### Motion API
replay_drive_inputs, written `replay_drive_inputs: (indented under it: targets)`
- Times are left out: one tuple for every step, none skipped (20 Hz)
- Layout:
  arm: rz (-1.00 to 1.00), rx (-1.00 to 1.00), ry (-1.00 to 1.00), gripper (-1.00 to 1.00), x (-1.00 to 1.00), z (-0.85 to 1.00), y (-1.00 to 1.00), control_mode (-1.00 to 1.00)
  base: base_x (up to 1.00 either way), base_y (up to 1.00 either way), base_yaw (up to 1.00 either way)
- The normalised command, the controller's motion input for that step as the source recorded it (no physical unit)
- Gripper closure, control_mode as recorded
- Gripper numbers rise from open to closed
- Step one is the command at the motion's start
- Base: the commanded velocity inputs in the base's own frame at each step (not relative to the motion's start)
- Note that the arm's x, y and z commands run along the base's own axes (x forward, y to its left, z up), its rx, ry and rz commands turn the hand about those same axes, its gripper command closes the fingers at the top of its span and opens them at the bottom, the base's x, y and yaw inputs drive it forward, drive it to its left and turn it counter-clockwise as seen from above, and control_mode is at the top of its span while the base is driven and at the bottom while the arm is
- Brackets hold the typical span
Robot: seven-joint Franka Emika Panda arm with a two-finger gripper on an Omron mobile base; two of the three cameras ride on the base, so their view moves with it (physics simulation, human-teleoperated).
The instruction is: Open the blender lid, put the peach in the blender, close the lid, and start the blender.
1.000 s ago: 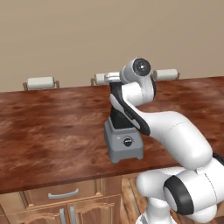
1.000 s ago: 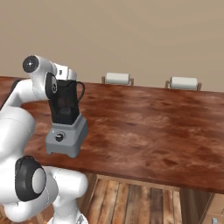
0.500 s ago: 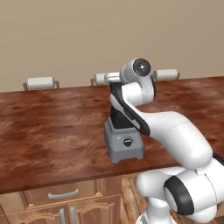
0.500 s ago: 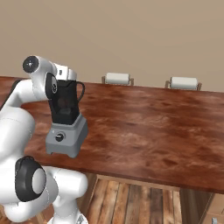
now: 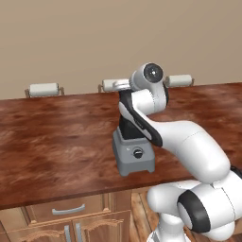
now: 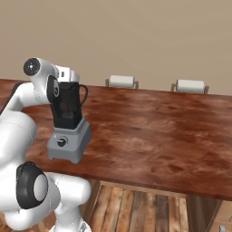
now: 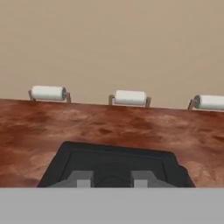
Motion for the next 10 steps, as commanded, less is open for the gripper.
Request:
replay_drive_inputs:
  targets:
    - [0.04, -0.05, 0.0, 1.0, 0.0, -0.54, 0.0, -1.0, 0.0, 0.0, 0.0]
    - [0.04, -0.06, 0.01, -1.0, 0.0, -0.64, 0.0, -1.0, 0.0, 0.0, 0.0]
    - [0.03, -0.04, 0.0, -1.0, 0.0, -0.57, 0.0, -1.0, 0.0, 0.0, 0.0]
    - [0.01, -0.01, 0.0, -1.0, 0.0, -0.46, 0.0, -1.0, 0.0, 0.0, 0.0]
    - [0.01, 0.0, 0.0, -1.0, 0.0, -0.38, 0.0, -1.0, 0.0, 0.0, 0.0]
    - [0.01, 0.0, 0.0, -1.0, 0.0, -0.24, 0.0, -1.0, 0.0, 0.0, 0.0]
    - [0.02, 0.0, 0.0, -1.0, 0.0, -0.19, 0.0, -1.0, 0.0, 0.0, 0.0]
    - [0.03, 0.0, 0.0, -1.0, 0.0, -0.13, 0.0, -1.0, 0.0, 0.0, 0.0]
    - [0.04, 0.0, 0.01, -1.0, 0.0, -0.11, 0.0, -1.0, 0.0, 0.0, 0.0]
    - [0.05, 0.0, 0.05, -1.0, 0.0, -0.13, 0.0, -1.0, 0.0, 0.0, 0.0]
